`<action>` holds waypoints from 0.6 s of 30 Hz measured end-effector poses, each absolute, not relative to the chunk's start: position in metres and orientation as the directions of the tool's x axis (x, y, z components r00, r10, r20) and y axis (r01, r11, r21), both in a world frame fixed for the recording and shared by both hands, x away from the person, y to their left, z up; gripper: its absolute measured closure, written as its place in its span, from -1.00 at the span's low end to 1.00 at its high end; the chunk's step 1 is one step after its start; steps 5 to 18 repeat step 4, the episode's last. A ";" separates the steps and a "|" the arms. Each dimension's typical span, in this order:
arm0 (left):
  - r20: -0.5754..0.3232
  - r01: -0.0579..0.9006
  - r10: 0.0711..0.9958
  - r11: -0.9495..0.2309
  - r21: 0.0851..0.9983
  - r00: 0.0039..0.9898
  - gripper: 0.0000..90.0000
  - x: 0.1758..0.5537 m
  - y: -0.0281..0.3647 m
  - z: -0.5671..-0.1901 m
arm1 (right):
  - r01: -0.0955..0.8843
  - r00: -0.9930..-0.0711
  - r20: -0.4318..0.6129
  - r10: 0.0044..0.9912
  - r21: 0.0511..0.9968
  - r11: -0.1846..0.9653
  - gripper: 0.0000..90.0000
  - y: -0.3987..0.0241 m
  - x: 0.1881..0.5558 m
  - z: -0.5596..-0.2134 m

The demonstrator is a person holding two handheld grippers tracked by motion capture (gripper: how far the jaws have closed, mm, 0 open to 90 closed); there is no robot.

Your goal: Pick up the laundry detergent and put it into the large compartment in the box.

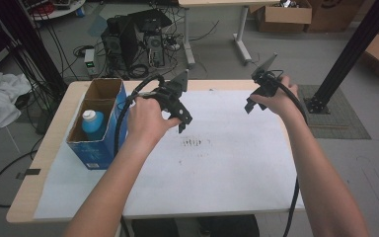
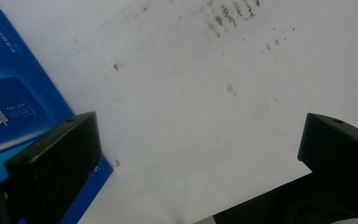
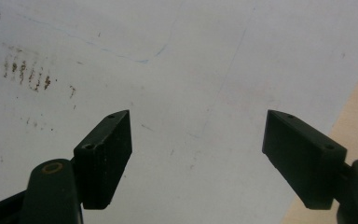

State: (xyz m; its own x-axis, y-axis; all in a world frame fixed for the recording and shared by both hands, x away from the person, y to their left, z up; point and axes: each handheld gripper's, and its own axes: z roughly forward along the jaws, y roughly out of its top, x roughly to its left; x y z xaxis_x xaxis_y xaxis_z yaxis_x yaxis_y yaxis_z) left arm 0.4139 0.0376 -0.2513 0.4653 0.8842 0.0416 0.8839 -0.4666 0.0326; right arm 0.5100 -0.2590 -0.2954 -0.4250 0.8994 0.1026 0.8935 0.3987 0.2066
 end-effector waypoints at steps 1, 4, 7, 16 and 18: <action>0.041 0.884 0.884 -0.466 0.029 0.465 -1.00 0.414 0.037 -0.251 | 0.894 -0.425 0.103 0.899 0.206 0.399 -0.46 -0.259 0.510 -0.295; 0.040 0.884 0.884 -0.466 0.035 0.465 -1.00 0.413 0.037 -0.250 | 0.896 -0.422 0.106 0.900 0.202 0.396 -0.47 -0.259 0.509 -0.296; 0.040 0.884 0.884 -0.466 0.035 0.465 -1.00 0.413 0.037 -0.250 | 0.896 -0.422 0.106 0.900 0.202 0.396 -0.47 -0.259 0.509 -0.296; 0.040 0.884 0.884 -0.466 0.035 0.465 -1.00 0.413 0.037 -0.250 | 0.896 -0.422 0.106 0.900 0.202 0.396 -0.47 -0.259 0.509 -0.296; 0.040 0.884 0.884 -0.466 0.035 0.465 -1.00 0.413 0.037 -0.250 | 0.896 -0.422 0.106 0.900 0.202 0.396 -0.47 -0.259 0.509 -0.296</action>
